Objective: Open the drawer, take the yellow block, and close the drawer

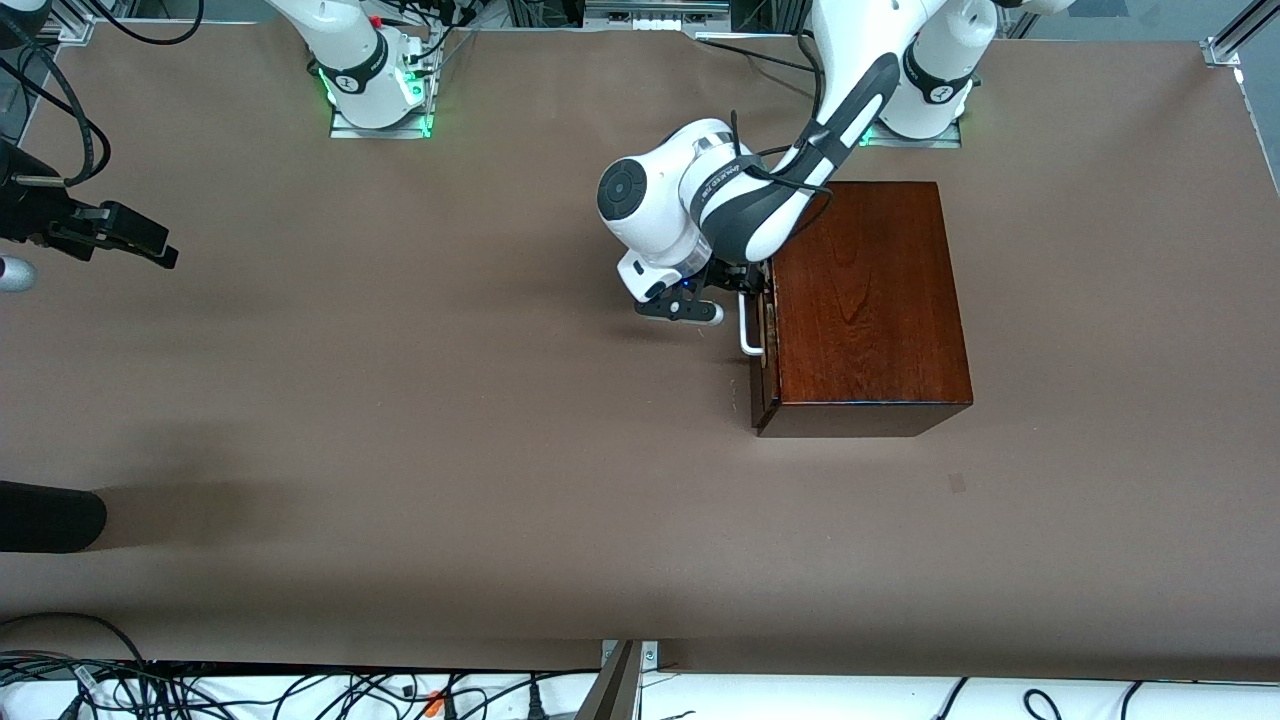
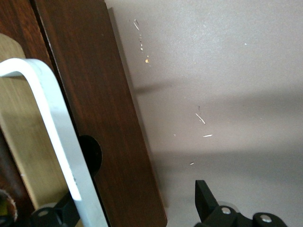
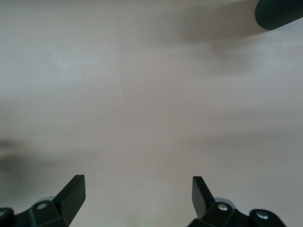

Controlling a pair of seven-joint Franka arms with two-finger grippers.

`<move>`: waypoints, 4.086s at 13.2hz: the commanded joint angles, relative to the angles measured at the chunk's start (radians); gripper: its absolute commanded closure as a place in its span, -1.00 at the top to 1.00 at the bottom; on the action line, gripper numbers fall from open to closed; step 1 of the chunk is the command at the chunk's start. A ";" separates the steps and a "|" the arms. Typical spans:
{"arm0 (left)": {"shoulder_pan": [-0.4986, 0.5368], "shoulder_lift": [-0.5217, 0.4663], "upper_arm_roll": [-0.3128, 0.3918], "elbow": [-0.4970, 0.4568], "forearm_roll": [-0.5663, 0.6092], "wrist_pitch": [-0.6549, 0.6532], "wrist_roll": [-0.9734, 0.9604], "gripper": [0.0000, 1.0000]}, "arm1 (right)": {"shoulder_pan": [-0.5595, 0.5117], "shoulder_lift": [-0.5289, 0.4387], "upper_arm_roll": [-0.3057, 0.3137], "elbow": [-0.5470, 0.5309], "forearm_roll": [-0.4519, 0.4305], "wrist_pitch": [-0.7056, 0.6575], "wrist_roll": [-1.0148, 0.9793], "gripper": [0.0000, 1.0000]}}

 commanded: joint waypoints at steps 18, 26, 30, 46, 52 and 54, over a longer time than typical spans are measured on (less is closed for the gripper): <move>-0.041 0.068 -0.001 0.016 -0.052 0.379 -0.131 1.00 | -0.015 -0.002 0.012 0.016 -0.001 0.001 0.006 1.00; -0.066 0.084 -0.001 0.061 -0.068 0.417 -0.131 1.00 | -0.015 -0.002 0.012 0.016 -0.001 0.011 0.006 1.00; -0.064 0.088 -0.001 0.062 -0.069 0.431 -0.129 1.00 | -0.015 -0.002 0.012 0.016 0.001 0.011 0.006 1.00; -0.078 0.107 0.002 0.120 -0.124 0.456 -0.137 1.00 | -0.017 0.000 0.010 0.013 0.005 0.010 -0.007 1.00; -0.071 0.078 0.005 0.166 -0.106 0.274 -0.088 1.00 | -0.018 0.001 0.009 0.016 0.001 0.002 -0.006 1.00; -0.078 0.078 -0.001 0.228 -0.109 0.125 -0.086 1.00 | -0.018 0.001 0.009 0.016 0.001 0.001 0.005 1.00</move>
